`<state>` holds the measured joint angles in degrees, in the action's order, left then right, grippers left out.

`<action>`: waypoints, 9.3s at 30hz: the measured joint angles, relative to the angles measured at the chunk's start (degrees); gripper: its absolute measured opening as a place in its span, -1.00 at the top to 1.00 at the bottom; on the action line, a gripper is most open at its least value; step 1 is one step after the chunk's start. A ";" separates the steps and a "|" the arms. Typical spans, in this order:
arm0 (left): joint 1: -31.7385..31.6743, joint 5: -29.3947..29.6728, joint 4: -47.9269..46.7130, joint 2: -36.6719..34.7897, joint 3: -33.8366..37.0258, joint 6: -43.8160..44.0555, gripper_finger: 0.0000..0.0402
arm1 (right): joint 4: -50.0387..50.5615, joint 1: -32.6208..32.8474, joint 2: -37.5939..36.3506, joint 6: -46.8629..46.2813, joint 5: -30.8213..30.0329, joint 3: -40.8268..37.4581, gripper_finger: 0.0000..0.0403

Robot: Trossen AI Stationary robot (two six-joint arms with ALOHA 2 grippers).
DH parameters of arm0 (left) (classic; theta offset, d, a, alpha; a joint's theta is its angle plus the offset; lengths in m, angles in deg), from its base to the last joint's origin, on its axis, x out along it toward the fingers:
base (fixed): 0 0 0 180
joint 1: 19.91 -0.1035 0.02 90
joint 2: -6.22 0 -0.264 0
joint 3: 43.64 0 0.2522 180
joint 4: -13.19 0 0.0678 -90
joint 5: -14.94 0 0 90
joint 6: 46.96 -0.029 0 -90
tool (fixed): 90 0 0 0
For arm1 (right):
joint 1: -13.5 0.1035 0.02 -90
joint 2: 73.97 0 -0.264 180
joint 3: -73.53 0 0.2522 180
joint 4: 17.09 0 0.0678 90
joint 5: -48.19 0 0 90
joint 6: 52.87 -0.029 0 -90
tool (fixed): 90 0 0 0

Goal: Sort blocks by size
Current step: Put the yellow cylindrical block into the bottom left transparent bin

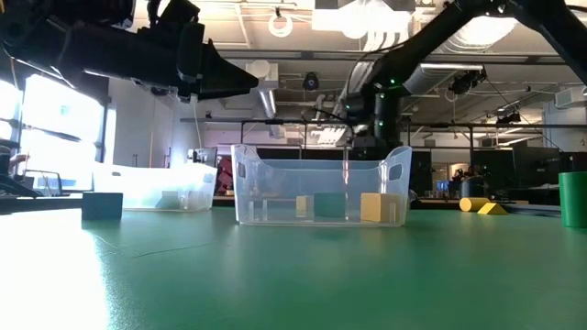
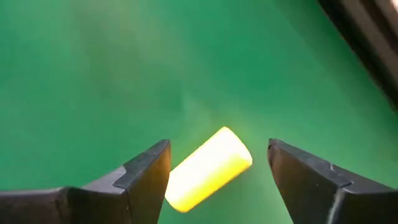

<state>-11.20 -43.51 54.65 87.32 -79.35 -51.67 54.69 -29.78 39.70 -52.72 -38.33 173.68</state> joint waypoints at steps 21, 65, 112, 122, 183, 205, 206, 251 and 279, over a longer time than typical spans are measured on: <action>-0.11 0.11 -0.11 0.00 0.00 -0.42 -0.02 | 0.33 -2.98 -0.46 -4.70 0.11 -13.14 0.31; -1.60 -10.61 1.79 5.51 -7.66 -3.68 -0.02 | -103.81 39.18 -30.08 5.81 4.04 -47.82 0.35; 5.20 -1.60 -25.22 3.00 -21.49 1.04 0.50 | -99.25 41.41 -31.06 4.01 6.01 -47.80 -0.23; 26.70 22.62 -48.37 -9.29 -21.44 15.08 0.50 | -99.27 41.43 -31.12 5.46 6.21 -47.80 -0.24; 15.26 6.89 -14.82 4.02 -21.33 -3.02 0.49 | -109.88 50.85 -13.46 3.77 3.03 -37.73 -0.15; 15.30 6.18 -17.90 3.54 -21.31 0.28 0.35 | -109.29 52.55 -13.64 8.59 -0.68 -37.70 0.37; 15.30 6.20 -19.77 2.87 -21.31 1.46 0.30 | -108.51 52.55 -13.64 8.73 -1.40 -37.68 0.37; 12.10 -1.88 -72.84 1.40 -44.75 6.32 0.55 | -99.64 51.70 -13.53 5.75 -6.66 -37.73 -0.10; 48.79 -2.72 -133.78 3.57 -57.07 104.94 0.56 | -100.97 48.77 -13.53 5.19 -4.59 -37.73 -0.57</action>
<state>37.59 -46.23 -79.13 90.89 -136.42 53.27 -46.28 19.00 26.17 -47.53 -42.91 135.96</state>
